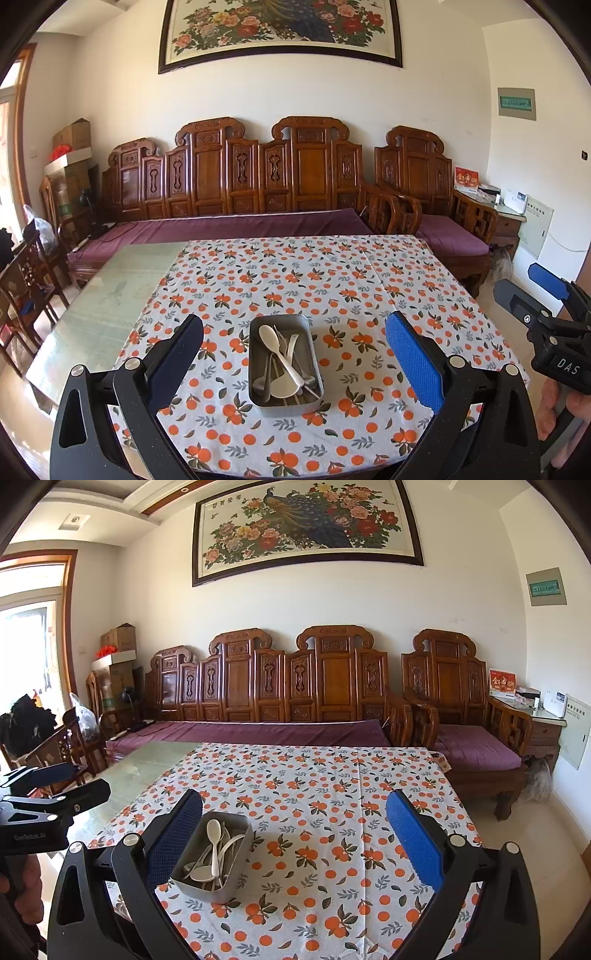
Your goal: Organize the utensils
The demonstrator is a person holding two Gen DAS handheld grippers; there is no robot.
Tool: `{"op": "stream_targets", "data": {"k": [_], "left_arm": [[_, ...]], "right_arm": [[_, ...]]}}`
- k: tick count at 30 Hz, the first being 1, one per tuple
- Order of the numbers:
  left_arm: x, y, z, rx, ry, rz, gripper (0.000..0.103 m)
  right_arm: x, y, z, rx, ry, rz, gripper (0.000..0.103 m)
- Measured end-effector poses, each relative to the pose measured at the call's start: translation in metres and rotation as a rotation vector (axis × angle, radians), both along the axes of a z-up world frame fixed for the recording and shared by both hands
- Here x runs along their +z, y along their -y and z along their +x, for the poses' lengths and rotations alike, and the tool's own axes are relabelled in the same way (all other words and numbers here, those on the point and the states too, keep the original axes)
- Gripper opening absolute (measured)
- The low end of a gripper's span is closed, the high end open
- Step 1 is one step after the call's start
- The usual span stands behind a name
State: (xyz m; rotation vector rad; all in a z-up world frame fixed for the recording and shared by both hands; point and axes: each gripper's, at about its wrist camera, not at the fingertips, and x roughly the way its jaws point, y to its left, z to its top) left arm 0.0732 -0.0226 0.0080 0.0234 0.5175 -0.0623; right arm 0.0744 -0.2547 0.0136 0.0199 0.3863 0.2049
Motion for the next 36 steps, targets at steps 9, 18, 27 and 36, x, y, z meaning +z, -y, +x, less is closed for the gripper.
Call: {"op": "stream_targets", "data": {"k": [9,18,27,36], "left_arm": [[0.0008,0.0002,-0.0013,0.0,0.0,-0.003,0.095],[0.0053,0.002,-0.0038,-0.006,0.007,-0.005,0.095],[0.0076,0.0031,-0.0051,-0.009,0.011,-0.007,0.095],[0.0068,0.002,-0.0044,-0.007,0.012,-0.007,0.095]], "right_arm": [[-0.0008,-0.0027,0.0017,0.004,-0.001,-0.009,0.1],[-0.001,-0.0046,0.0019,0.005,0.001,-0.007,0.1],[-0.0002,-0.0048,0.0014,0.001,0.004,-0.007,0.1],[0.0001,-0.0052,0.0021,-0.003,0.005,-0.005,0.1]]}}
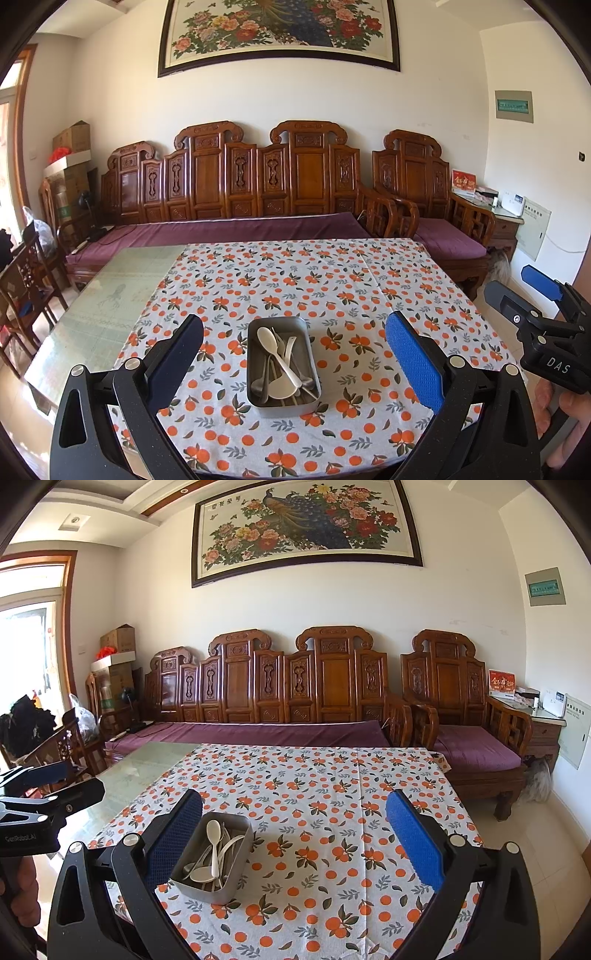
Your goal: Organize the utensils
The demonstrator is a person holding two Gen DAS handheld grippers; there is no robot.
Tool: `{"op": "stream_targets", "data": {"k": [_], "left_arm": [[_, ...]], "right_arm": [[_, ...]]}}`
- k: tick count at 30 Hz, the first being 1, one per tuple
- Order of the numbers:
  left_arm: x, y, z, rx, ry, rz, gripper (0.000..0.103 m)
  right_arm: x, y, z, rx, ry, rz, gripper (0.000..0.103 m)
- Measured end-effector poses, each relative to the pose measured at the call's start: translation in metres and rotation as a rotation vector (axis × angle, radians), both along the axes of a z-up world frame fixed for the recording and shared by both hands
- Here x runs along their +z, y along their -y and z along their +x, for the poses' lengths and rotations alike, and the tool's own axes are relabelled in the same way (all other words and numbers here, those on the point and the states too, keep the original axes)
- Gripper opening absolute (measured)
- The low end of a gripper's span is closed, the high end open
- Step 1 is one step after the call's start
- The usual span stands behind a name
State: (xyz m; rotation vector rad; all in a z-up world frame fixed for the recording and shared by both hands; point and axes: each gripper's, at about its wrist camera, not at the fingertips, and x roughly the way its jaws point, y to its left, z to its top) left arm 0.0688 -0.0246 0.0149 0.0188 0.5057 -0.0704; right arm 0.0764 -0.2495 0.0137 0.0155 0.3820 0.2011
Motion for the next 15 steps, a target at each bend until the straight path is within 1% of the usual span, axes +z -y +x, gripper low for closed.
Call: {"op": "stream_targets", "data": {"k": [15], "left_arm": [[-0.0019,-0.0018,0.0022,-0.001,-0.001,-0.008,0.095]], "right_arm": [[-0.0026,0.0005,-0.001,0.003,-0.002,0.003,0.1]]}}
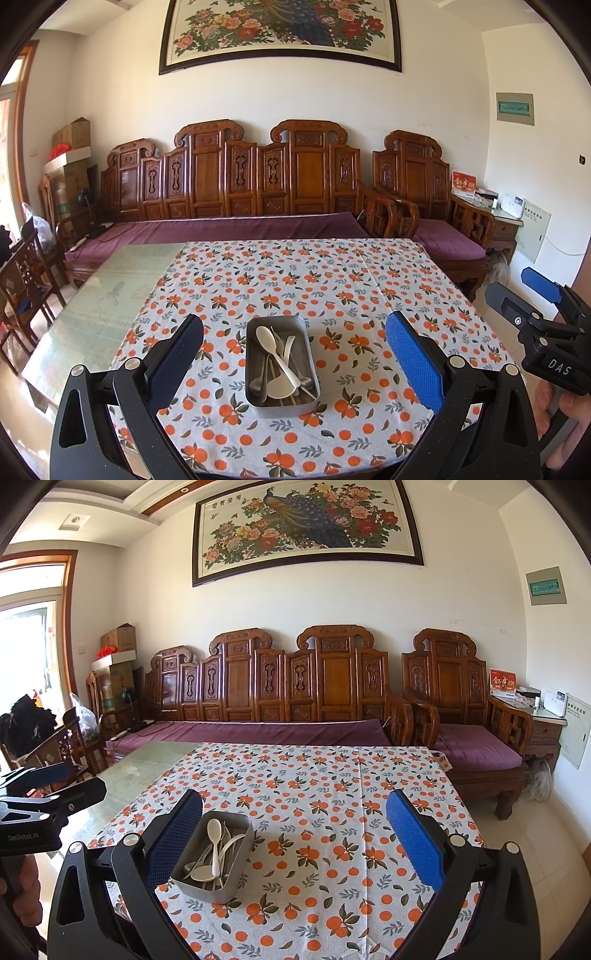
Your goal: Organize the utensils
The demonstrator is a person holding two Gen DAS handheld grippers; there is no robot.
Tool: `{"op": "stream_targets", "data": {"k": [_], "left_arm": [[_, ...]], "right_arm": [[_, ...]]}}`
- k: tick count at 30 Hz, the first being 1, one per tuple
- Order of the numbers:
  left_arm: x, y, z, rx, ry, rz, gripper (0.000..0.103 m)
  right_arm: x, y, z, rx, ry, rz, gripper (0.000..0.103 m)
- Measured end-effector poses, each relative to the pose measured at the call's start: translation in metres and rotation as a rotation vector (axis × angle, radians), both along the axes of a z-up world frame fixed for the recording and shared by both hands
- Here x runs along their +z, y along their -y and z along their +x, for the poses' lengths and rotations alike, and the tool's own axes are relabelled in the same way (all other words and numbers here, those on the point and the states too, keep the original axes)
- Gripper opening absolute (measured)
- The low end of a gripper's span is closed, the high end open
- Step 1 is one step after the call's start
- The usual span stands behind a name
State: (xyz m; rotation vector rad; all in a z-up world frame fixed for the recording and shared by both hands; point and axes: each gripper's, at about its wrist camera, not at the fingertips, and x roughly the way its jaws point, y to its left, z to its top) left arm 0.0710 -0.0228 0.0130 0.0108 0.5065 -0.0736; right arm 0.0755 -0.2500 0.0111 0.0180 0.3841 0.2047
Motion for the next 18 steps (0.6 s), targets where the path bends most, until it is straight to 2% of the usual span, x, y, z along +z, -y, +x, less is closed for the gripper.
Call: {"op": "stream_targets", "data": {"k": [18], "left_arm": [[-0.0021,0.0004,-0.0015,-0.004,0.004,-0.004,0.095]], "right_arm": [[-0.0005,-0.0003,-0.0006,0.0,0.002,0.0,0.1]]}}
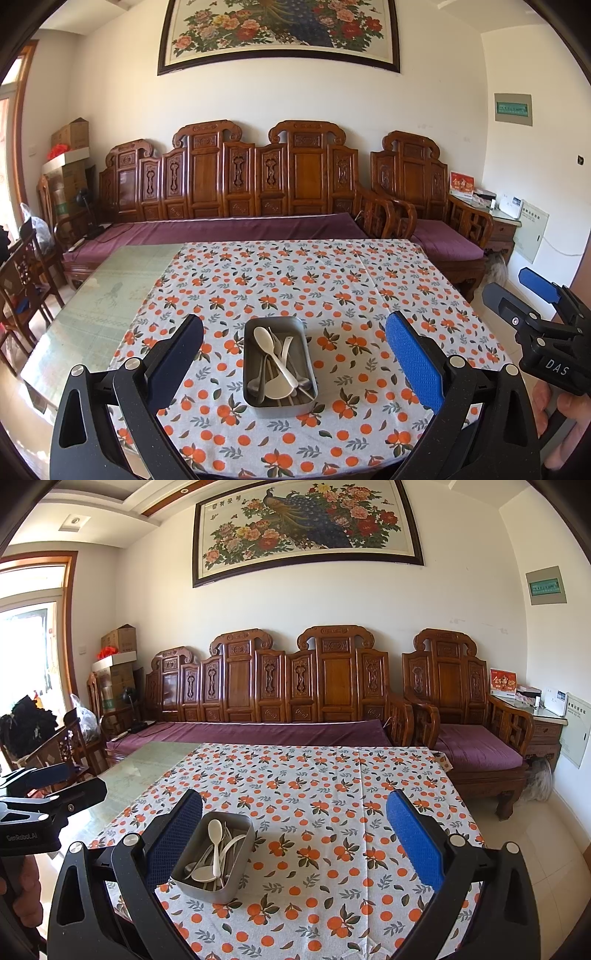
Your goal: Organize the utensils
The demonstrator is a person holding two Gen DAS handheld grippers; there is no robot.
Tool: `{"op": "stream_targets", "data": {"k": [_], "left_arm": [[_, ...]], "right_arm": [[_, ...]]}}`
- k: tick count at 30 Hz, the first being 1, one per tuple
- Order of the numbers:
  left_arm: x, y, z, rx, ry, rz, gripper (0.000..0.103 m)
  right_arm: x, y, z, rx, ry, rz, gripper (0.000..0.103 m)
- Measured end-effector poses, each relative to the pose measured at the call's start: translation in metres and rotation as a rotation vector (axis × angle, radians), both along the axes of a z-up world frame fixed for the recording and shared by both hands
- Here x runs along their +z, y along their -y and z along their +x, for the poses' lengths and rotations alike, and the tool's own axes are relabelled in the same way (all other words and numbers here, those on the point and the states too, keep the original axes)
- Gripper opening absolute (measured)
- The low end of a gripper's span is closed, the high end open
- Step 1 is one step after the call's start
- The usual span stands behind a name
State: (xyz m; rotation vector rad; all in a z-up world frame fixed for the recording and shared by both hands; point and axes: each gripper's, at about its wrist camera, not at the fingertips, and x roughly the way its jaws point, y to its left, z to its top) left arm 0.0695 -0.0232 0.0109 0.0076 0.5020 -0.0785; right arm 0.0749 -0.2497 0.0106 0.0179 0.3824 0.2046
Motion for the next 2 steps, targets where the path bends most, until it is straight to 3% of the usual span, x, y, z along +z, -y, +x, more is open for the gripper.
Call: {"op": "stream_targets", "data": {"k": [2], "left_arm": [[-0.0001,0.0004,0.0,0.0,0.0,0.0,0.095]], "right_arm": [[0.0001,0.0003,0.0001,-0.001,0.0,0.002,0.1]]}}
